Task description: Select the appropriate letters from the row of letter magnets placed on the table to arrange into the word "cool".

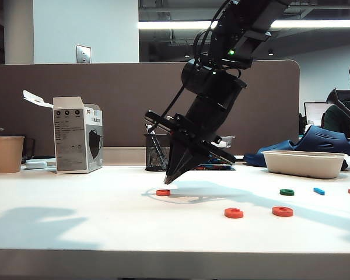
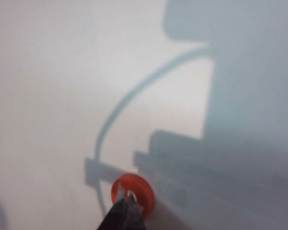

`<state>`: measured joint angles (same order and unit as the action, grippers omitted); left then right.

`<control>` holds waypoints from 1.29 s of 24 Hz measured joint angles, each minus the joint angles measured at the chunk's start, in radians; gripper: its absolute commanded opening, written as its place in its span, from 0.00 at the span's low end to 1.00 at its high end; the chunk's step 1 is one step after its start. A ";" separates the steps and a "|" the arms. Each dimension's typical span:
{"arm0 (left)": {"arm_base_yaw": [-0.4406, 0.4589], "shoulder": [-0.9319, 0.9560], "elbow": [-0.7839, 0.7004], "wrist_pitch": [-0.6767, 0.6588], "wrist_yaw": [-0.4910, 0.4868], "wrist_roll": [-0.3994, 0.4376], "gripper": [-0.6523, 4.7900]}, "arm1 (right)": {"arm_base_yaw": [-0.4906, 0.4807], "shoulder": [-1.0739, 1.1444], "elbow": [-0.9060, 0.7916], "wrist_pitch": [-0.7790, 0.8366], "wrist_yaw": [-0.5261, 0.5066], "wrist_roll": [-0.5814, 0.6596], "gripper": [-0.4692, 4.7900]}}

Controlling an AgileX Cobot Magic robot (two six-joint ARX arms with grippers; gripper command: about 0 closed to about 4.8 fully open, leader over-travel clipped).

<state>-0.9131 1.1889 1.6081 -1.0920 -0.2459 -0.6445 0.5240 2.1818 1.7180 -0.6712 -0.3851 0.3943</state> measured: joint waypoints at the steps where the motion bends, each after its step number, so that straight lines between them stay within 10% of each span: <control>1: 0.000 0.000 0.000 0.000 0.000 0.000 0.11 | 0.003 0.000 0.000 0.000 -0.002 0.000 0.07; 31: 0.000 -0.001 0.000 0.000 0.000 0.000 0.11 | -0.084 -0.003 0.024 -0.340 0.157 -0.154 0.07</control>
<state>-0.9131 1.1877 1.6081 -1.0924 -0.2459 -0.6445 0.4397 2.1788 1.7420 -1.0111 -0.2279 0.2398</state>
